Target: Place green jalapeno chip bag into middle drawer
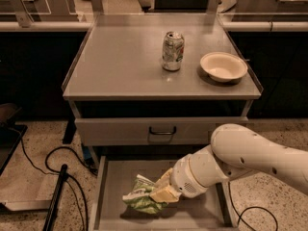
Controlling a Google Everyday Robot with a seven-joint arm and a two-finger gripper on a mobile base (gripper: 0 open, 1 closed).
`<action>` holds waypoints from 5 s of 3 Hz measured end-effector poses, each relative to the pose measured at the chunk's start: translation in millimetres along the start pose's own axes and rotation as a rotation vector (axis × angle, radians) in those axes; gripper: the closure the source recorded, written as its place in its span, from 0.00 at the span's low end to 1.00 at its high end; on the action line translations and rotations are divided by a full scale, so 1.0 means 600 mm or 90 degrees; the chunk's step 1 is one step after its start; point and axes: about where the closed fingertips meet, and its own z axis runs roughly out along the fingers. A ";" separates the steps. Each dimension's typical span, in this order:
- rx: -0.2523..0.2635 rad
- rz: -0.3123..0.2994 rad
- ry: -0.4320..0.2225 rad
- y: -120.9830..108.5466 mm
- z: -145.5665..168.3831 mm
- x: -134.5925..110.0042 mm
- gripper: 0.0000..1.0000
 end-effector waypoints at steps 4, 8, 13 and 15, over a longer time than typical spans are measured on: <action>0.024 0.037 -0.119 -0.124 0.087 0.098 1.00; -0.055 0.017 -0.073 -0.156 0.255 0.093 1.00; -0.061 0.051 -0.048 -0.169 0.290 0.131 0.59; -0.061 0.051 -0.048 -0.169 0.290 0.131 0.12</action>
Offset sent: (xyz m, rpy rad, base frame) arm 0.0471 -0.0354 -0.0866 0.1732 -0.0290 -0.1378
